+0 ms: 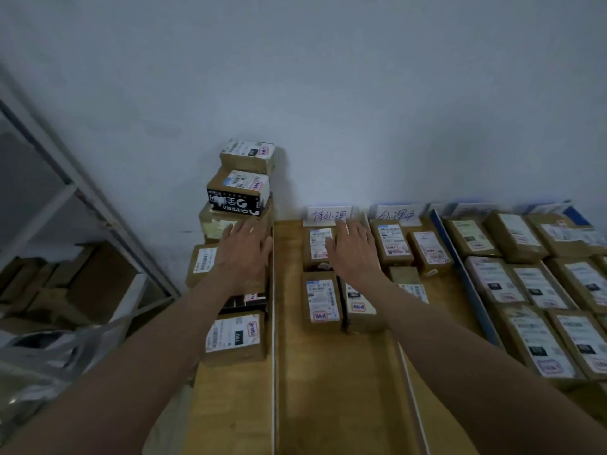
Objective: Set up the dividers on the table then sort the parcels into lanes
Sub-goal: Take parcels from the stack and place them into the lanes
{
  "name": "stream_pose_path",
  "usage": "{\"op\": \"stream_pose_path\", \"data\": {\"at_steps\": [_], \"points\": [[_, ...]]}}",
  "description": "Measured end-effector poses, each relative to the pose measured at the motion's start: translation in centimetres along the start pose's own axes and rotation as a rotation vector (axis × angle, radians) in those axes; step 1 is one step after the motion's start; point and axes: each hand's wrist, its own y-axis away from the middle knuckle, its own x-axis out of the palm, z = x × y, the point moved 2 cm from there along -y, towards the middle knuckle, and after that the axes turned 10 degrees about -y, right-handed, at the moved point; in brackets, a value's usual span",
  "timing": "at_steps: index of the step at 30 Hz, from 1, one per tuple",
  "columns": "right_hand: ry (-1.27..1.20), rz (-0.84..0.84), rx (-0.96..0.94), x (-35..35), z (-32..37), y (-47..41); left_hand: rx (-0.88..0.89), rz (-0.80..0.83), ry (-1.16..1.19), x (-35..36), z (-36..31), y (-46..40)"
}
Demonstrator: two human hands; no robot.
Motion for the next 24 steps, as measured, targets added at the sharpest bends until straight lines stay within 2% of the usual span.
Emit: {"op": "stream_pose_path", "data": {"at_steps": [8, 14, 17, 21, 24], "points": [[-0.022, -0.038, -0.027, 2.3, 8.4, -4.3, 0.025, -0.090, -0.039, -1.6, 8.5, -4.5], [-0.152, -0.005, 0.085, 3.6, 12.4, -9.1, -0.003, -0.112, 0.050, -1.2, 12.2, -9.4], [-0.347, 0.060, 0.169, 4.8, 13.7, -11.8, -0.091, -0.061, 0.181, -0.3, 13.1, -11.3], [-0.658, 0.163, 0.317, 6.0, 15.2, -13.7, -0.290, 0.059, 0.511, 1.3, 12.9, -12.6], [-0.802, 0.171, 0.382, 6.7, 15.8, -14.1, -0.347, 0.053, 0.601, 1.7, 12.2, -12.9]]}}
